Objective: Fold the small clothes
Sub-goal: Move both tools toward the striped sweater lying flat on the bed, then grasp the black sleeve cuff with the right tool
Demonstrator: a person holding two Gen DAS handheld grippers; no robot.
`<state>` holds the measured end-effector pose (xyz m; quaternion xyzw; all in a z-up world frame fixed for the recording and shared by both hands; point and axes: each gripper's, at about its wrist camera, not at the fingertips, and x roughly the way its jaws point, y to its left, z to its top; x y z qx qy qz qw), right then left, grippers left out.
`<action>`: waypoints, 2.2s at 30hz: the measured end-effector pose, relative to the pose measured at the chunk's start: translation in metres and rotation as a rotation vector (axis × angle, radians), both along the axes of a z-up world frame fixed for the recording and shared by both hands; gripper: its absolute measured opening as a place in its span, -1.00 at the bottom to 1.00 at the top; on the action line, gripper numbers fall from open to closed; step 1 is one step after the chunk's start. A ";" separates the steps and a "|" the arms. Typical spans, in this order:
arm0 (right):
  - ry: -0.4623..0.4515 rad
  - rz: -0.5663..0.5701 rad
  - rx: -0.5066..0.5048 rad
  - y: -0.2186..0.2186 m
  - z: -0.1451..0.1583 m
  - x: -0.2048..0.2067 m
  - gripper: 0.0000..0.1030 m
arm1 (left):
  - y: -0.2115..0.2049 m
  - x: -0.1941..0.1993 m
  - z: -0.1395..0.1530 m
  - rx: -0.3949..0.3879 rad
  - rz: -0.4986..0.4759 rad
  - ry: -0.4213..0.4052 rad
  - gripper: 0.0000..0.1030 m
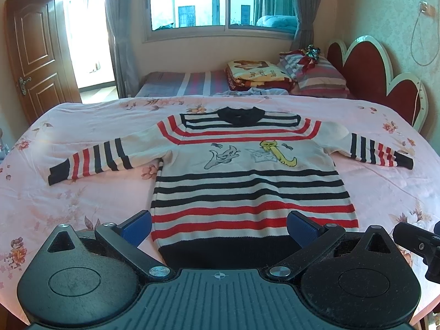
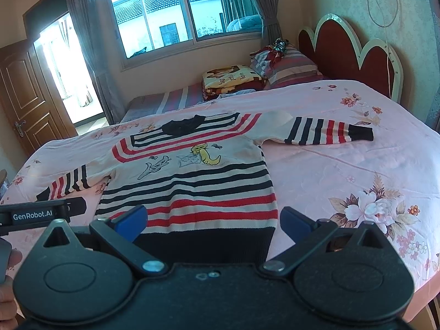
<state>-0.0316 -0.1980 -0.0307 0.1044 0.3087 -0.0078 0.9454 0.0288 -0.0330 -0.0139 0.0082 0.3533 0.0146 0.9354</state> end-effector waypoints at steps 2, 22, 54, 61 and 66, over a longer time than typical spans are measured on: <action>0.002 -0.005 -0.001 -0.002 0.000 0.004 0.98 | 0.000 0.004 -0.001 -0.001 0.002 0.005 1.00; 0.018 -0.048 -0.014 -0.012 -0.006 0.039 0.98 | 0.000 0.041 -0.012 0.007 0.023 0.023 1.00; 0.069 -0.106 -0.044 -0.067 -0.040 0.157 0.97 | -0.043 0.171 -0.052 0.026 0.056 0.080 1.00; 0.098 -0.147 -0.022 -0.101 -0.059 0.194 0.86 | -0.054 0.211 -0.072 0.022 0.064 0.100 1.00; 0.142 -0.203 0.031 -0.137 -0.080 0.222 0.66 | -0.063 0.241 -0.089 -0.002 0.065 0.130 1.00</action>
